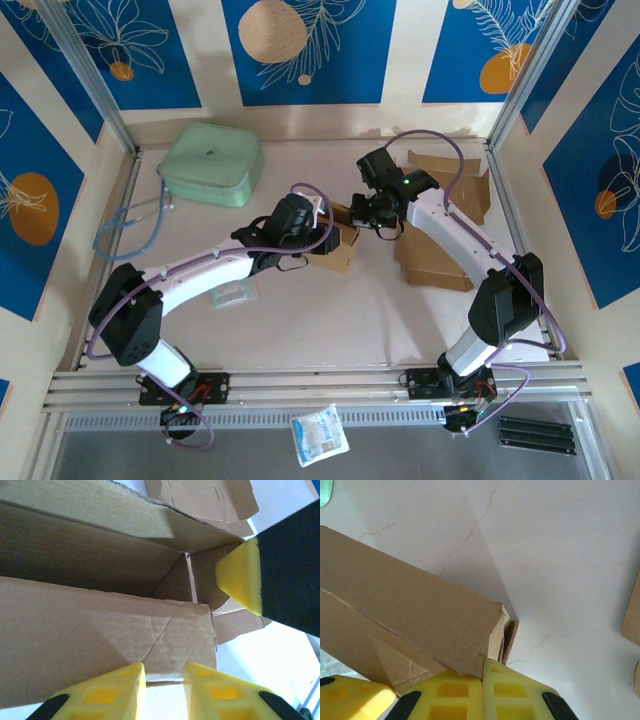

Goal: Fold the paper box

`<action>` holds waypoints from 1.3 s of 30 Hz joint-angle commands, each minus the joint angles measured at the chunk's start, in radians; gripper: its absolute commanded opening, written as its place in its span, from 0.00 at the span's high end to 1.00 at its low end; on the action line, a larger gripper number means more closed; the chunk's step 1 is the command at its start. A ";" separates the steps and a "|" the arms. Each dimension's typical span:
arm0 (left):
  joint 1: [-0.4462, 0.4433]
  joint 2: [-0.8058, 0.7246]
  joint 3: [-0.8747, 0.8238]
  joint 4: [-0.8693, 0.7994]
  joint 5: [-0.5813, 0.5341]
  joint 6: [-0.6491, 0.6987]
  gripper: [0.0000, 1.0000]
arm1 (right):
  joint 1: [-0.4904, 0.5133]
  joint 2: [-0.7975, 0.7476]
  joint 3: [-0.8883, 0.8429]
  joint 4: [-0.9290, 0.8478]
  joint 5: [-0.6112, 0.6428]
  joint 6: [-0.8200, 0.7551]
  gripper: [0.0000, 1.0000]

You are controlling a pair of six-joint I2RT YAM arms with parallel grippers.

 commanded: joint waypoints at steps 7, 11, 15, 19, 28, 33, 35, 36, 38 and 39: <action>0.001 0.042 0.018 -0.006 0.009 0.002 0.72 | 0.063 -0.022 -0.056 -0.068 -0.097 0.125 0.95; 0.001 0.045 0.016 -0.004 0.008 0.000 0.72 | 0.064 -0.031 -0.050 -0.058 -0.104 0.138 0.95; 0.001 0.044 0.018 -0.005 0.009 0.002 0.72 | 0.061 -0.032 -0.008 -0.079 -0.104 0.121 0.95; 0.001 0.041 0.019 -0.003 0.005 0.004 0.72 | 0.066 -0.041 -0.005 -0.094 -0.113 0.126 0.95; 0.000 0.028 0.021 0.004 0.006 0.008 0.71 | 0.069 -0.034 -0.101 -0.041 -0.081 0.136 0.96; 0.000 -0.030 0.002 0.015 -0.015 0.030 0.60 | 0.069 -0.028 -0.090 -0.037 -0.051 0.121 0.96; 0.000 -0.066 -0.013 0.014 -0.038 0.048 0.57 | 0.069 -0.031 -0.081 -0.040 -0.041 0.113 0.96; 0.001 -0.088 -0.022 0.011 -0.051 0.058 0.55 | 0.069 -0.031 -0.077 -0.041 -0.037 0.108 0.96; 0.002 -0.135 -0.032 -0.015 -0.093 0.089 0.52 | 0.069 -0.029 -0.069 -0.040 -0.034 0.096 0.96; 0.006 -0.160 -0.029 -0.052 -0.127 0.109 0.51 | 0.070 -0.028 -0.064 -0.045 -0.033 0.092 0.96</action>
